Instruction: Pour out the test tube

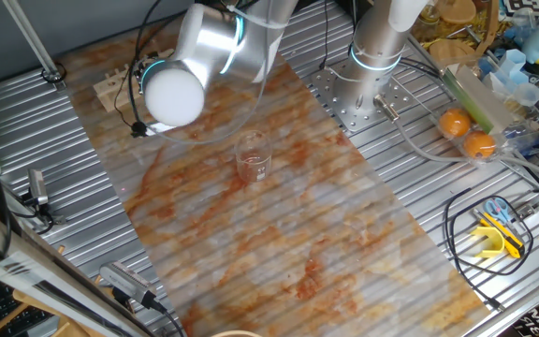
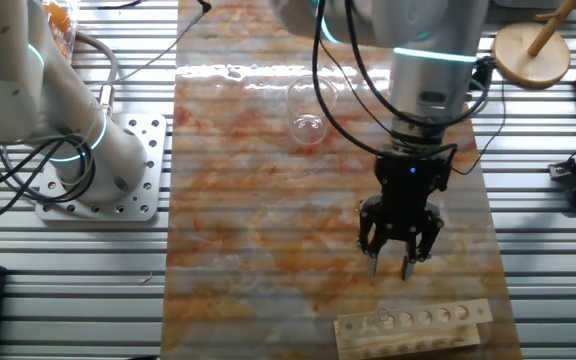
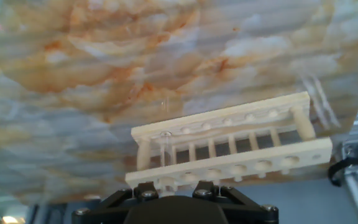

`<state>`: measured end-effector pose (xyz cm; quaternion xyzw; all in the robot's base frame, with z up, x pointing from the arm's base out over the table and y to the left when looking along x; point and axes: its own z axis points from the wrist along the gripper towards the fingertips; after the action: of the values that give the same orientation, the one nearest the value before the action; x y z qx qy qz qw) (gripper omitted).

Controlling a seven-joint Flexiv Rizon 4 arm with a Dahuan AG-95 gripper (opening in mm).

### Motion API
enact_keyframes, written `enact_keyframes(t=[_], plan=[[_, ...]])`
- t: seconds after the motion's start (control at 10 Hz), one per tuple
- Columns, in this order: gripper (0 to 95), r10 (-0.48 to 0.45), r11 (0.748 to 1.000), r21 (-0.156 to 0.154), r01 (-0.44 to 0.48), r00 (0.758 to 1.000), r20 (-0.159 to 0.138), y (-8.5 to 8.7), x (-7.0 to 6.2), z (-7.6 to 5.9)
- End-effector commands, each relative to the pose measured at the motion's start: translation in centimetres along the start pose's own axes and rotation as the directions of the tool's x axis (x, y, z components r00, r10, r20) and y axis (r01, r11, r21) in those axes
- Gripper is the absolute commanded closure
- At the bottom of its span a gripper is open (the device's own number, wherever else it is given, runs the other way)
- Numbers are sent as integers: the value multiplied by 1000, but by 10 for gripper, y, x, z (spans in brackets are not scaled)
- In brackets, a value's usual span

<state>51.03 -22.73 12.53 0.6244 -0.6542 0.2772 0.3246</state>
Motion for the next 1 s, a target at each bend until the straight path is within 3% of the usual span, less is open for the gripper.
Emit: enact_keyframes(t=[0.1,0.4,0.6,0.7,1.0], plan=[[570,-62,998,27,64,997,-47,4,5,3],[570,-59,998,21,60,997,-49,6,9,13],[570,-42,999,-8,42,998,-55,8,12,17],[570,-20,999,-49,17,998,-63,10,14,19],[570,27,997,-68,-35,993,-115,9,13,23]])
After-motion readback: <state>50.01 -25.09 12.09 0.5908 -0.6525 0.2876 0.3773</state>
